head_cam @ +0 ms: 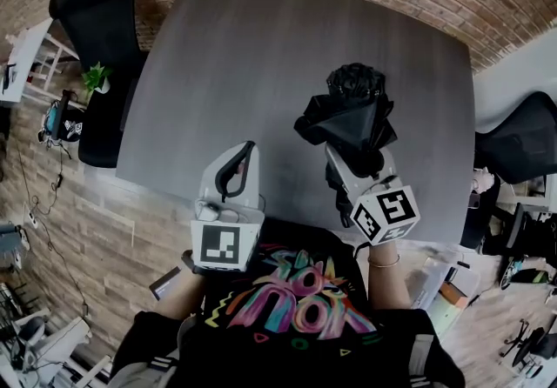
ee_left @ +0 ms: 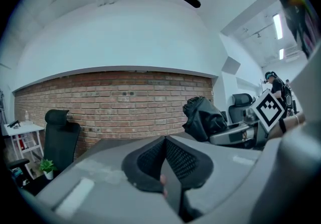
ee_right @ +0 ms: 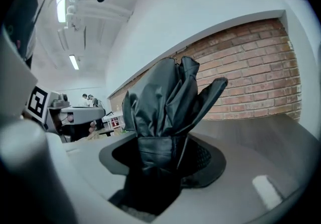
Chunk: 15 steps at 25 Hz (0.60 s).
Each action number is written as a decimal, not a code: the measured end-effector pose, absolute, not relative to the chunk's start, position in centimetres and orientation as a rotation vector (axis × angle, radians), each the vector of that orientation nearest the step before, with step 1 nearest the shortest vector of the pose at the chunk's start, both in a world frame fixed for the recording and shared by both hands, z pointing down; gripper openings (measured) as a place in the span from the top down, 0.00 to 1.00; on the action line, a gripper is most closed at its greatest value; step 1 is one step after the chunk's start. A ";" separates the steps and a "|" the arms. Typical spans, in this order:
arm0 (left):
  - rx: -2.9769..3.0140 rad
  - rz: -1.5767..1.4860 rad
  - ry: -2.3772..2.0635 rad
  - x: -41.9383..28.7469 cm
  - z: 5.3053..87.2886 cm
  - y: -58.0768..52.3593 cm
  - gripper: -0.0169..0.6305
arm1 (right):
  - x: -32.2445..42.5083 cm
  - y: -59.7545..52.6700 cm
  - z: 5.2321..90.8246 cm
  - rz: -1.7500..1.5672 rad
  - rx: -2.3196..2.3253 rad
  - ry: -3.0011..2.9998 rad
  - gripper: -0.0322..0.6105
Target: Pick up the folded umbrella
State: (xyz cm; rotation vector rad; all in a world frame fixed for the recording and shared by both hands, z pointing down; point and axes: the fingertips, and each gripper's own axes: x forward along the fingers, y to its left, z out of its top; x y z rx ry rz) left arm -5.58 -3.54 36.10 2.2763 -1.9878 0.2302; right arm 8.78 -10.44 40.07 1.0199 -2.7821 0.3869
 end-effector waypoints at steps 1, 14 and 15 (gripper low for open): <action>2.277 0.231 -1.986 -5.9 36.1 -3.5 0.97 | 8.8 -10.3 39.8 0.374 1.031 -2.788 0.58; 2.337 0.197 -1.975 -6.9 34.8 -4.7 0.97 | 9.7 -9.1 35.3 0.151 1.127 -2.848 0.58; 2.345 0.196 -1.971 -6.9 34.6 -4.9 0.97 | 9.8 -9.0 34.9 0.137 1.137 -2.852 0.58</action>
